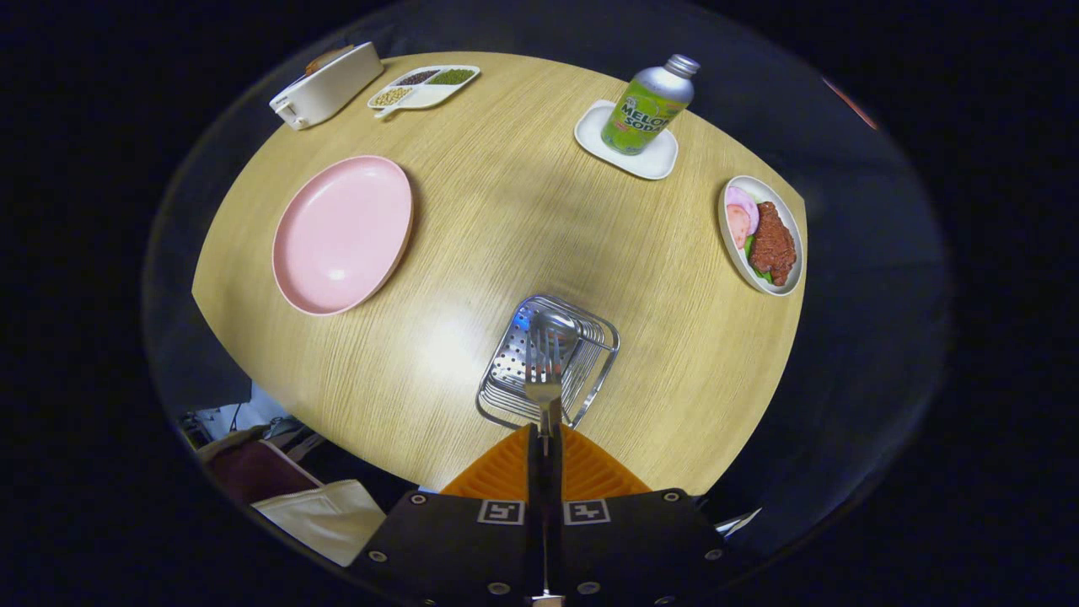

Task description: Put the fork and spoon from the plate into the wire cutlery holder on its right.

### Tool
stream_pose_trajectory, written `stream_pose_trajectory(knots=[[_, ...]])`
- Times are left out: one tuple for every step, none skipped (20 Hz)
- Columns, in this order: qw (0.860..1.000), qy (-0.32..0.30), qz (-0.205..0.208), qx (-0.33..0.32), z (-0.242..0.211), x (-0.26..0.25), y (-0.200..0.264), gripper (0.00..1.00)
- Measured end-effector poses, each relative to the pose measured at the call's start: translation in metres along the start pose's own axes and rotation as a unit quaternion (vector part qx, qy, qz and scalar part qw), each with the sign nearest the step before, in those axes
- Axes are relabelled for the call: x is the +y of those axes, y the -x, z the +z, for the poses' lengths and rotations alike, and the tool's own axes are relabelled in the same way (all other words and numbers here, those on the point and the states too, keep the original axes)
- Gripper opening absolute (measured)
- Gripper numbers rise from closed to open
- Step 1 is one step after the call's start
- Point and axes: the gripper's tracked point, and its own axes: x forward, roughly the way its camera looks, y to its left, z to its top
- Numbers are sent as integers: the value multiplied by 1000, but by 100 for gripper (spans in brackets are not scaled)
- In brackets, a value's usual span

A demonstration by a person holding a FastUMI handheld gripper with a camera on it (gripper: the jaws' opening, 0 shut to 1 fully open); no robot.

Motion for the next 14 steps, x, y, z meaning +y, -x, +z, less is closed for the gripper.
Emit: stream_pose_trajectory(knots=[[1000, 8, -2, 6, 2, 0, -5, 2], [1000, 15, -2, 12, 3, 0, -8, 3], [1000, 21, -1, 14, 6, 1, -11, 3], [1000, 24, 2, 16, 8, 2, -12, 3], [1000, 27, 5, 15, 11, 3, -12, 3], [999, 26, 10, 16, 14, 4, -15, 3], [999, 24, 15, 18, 14, 6, -16, 3], [999, 25, 16, 17, 16, 5, -16, 3], [999, 26, 14, 15, 17, 3, -18, 4], [999, 30, 13, 9, 19, 2, -18, 5], [999, 31, 12, 4, 20, 1, -18, 6], [999, 30, 15, -4, 22, 2, -16, 8], [999, 29, 20, -9, 23, 2, -18, 19], [999, 28, 25, -16, 25, 3, -14, 33]])
